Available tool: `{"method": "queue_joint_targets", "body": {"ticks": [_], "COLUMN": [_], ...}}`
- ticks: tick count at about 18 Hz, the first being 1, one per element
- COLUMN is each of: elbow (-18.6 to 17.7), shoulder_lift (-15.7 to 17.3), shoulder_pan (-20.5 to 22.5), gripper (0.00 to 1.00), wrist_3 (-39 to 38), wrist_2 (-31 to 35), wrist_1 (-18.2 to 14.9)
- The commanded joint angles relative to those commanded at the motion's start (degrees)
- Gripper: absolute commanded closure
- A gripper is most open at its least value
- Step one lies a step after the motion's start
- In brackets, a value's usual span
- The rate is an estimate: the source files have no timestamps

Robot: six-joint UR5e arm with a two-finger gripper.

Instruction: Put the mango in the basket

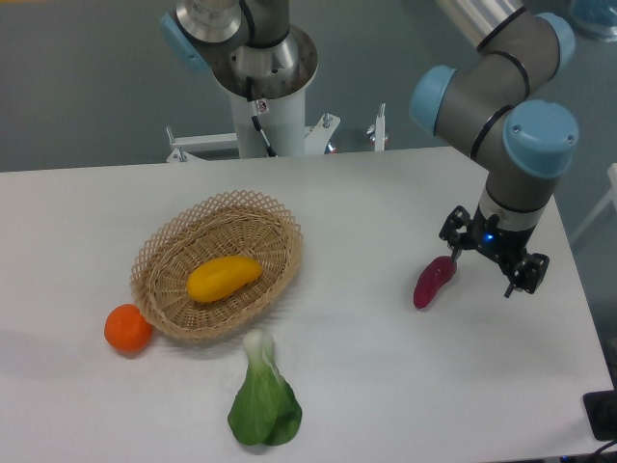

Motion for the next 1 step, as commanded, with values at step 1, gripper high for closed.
{"method": "queue_joint_targets", "body": {"ticks": [1], "elbow": [0.0], "shoulder_lift": [0.0], "shoulder_pan": [0.0], "gripper": [0.0], "wrist_3": [0.0], "wrist_2": [-0.09], "wrist_1": [0.0]}}
